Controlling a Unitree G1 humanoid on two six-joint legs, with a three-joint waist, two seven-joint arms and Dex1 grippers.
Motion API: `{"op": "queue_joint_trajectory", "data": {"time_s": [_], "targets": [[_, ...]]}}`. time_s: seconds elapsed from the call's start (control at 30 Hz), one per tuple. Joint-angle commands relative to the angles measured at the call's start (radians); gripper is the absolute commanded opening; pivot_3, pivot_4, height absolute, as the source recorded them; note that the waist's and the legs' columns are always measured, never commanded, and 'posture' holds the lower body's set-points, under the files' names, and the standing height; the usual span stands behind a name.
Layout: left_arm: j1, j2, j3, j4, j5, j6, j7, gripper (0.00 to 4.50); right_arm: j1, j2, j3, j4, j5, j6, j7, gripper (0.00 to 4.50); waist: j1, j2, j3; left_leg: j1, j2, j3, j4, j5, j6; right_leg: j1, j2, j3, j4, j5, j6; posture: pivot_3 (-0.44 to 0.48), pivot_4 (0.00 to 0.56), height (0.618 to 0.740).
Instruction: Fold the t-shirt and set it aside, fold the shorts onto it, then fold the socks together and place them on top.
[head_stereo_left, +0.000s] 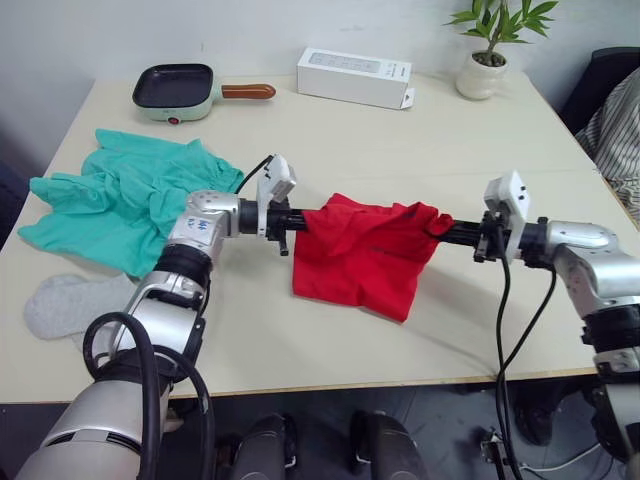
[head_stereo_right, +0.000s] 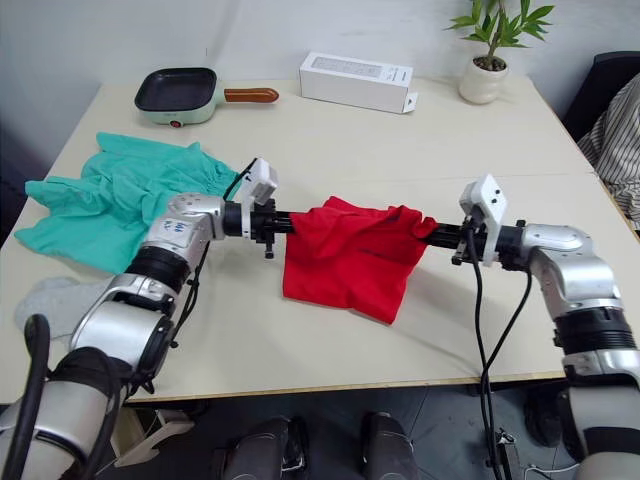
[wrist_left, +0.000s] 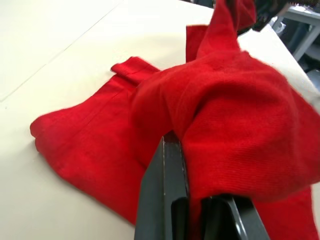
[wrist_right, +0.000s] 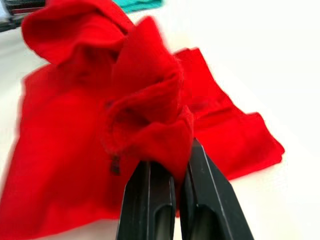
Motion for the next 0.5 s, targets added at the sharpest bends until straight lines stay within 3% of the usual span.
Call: {"op": "queue_joint_trajectory", "data": {"time_s": [0.03,0.4,0.47,0.5], "targets": [[-0.044,-0.016,0.044,0.066,0.042,-0.067,0.026,0.00,-0.042,0.027,-0.035,0.096,-0.086,-0.088,-0.033,0.01,-0.001,0.000,0.000,0.000,0.000,0.000,0.000,0.000,0.000,0.000,0.000,0.000,0.000,0.000,0.000,0.000,0.150,0.740],[-0.082,-0.053,0.154,0.160,0.092,-0.088,0.165,0.00,-0.158,0.128,-0.105,0.344,-0.173,-0.180,-0.108,0.01,-0.017,0.000,0.000,-0.001,0.000,0.000,0.009,0.000,0.001,0.000,-0.001,0.002,0.007,0.001,0.001,0.000,0.150,0.740],[-0.082,-0.060,0.167,0.162,0.102,-0.091,0.186,0.51,-0.172,0.141,-0.125,0.369,-0.174,-0.164,-0.140,0.00,-0.022,0.000,0.000,-0.001,0.000,0.000,0.009,0.000,0.001,0.000,-0.001,0.002,0.009,0.001,0.001,0.000,0.150,0.740],[-0.083,-0.064,0.180,0.164,0.098,-0.080,0.189,0.71,-0.168,0.145,-0.130,0.358,-0.166,-0.147,-0.114,0.26,-0.023,0.000,0.000,-0.001,0.000,-0.001,0.010,0.000,0.001,0.000,-0.001,0.001,0.009,0.001,0.001,0.000,0.150,0.740]]}}
